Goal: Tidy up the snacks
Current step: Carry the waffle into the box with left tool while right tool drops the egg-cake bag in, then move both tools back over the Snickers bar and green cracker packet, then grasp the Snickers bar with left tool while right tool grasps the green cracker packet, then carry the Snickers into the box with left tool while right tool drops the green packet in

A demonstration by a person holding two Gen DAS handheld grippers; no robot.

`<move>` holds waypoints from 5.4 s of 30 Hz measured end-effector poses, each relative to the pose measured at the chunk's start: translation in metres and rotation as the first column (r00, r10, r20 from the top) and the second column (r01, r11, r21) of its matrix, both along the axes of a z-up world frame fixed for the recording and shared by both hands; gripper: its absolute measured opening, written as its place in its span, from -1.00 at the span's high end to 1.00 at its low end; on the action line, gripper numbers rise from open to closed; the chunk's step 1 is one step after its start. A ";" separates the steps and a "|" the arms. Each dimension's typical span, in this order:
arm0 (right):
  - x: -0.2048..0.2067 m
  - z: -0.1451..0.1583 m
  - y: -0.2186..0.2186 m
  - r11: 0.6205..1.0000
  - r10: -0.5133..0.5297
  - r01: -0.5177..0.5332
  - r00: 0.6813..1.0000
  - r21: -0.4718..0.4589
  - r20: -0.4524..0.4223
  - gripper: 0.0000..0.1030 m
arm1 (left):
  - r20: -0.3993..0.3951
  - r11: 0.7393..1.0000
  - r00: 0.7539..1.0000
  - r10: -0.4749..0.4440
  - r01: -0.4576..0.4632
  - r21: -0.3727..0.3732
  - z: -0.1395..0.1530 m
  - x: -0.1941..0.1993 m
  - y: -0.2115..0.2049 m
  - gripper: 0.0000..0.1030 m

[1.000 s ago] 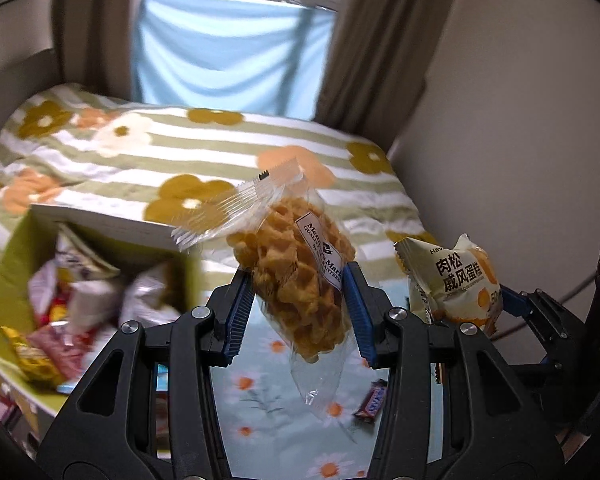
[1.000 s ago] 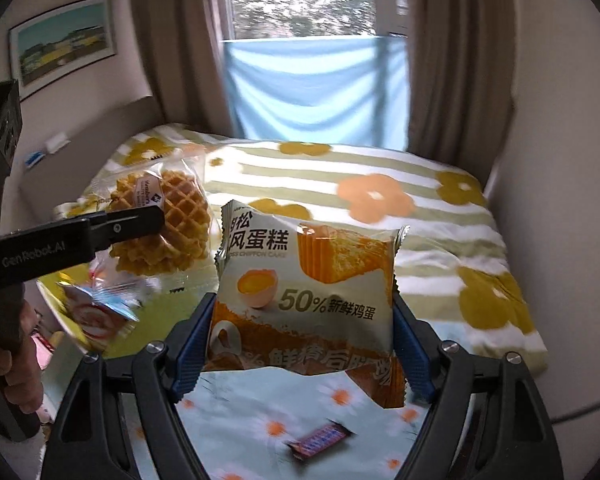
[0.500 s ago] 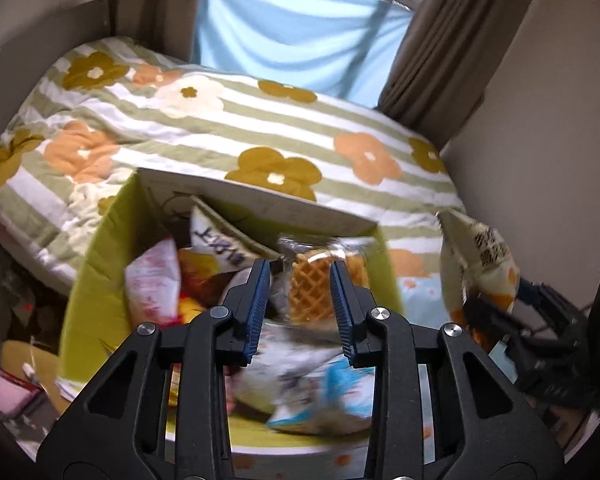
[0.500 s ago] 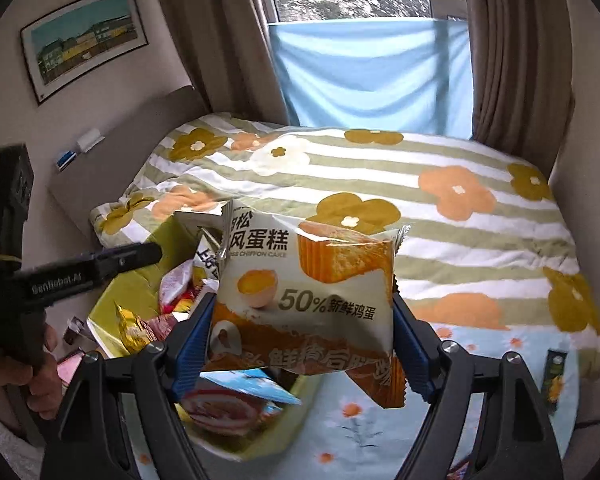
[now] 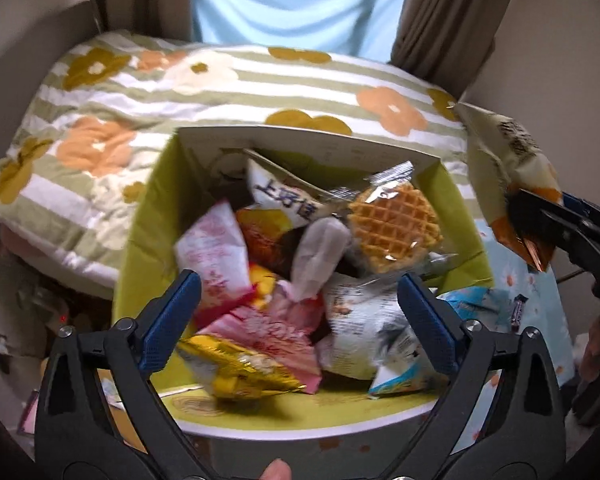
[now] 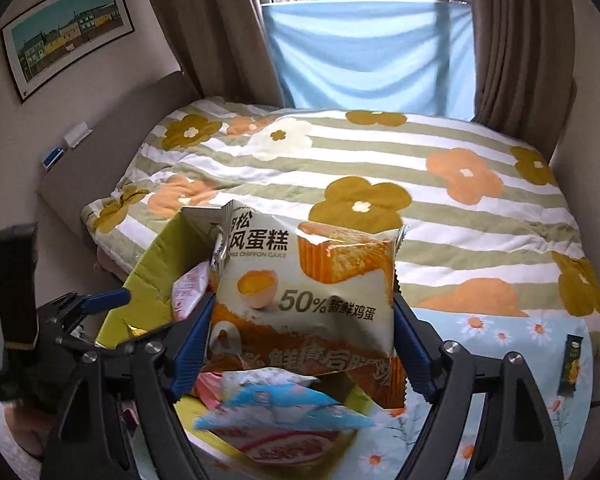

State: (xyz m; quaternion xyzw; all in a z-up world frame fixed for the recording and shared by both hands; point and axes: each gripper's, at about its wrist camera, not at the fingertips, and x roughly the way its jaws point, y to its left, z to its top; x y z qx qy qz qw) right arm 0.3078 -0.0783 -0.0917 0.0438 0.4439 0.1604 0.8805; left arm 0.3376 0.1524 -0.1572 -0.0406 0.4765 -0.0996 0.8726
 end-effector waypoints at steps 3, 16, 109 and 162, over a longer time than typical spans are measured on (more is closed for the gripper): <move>0.006 -0.004 0.013 1.000 0.012 -0.012 1.000 0.020 -0.020 -0.71 | -0.006 1.000 1.000 -0.007 0.007 0.015 -0.001 -0.003 0.006 -0.91; -0.016 -0.002 -0.003 0.997 -0.066 0.064 0.996 0.050 0.056 -0.84 | -0.022 0.998 0.999 -0.023 0.024 0.051 -0.009 -0.010 0.008 -0.91; -0.008 -0.194 -0.378 0.949 -0.294 0.259 0.934 -0.180 -0.203 0.18 | -0.138 0.853 0.863 -0.486 0.502 0.141 -0.157 -0.067 -0.450 0.50; -0.065 0.042 -0.122 0.999 0.013 -0.006 0.990 -0.049 0.142 0.18 | 0.232 0.995 0.968 -0.094 0.082 0.061 0.080 -0.047 -0.166 0.50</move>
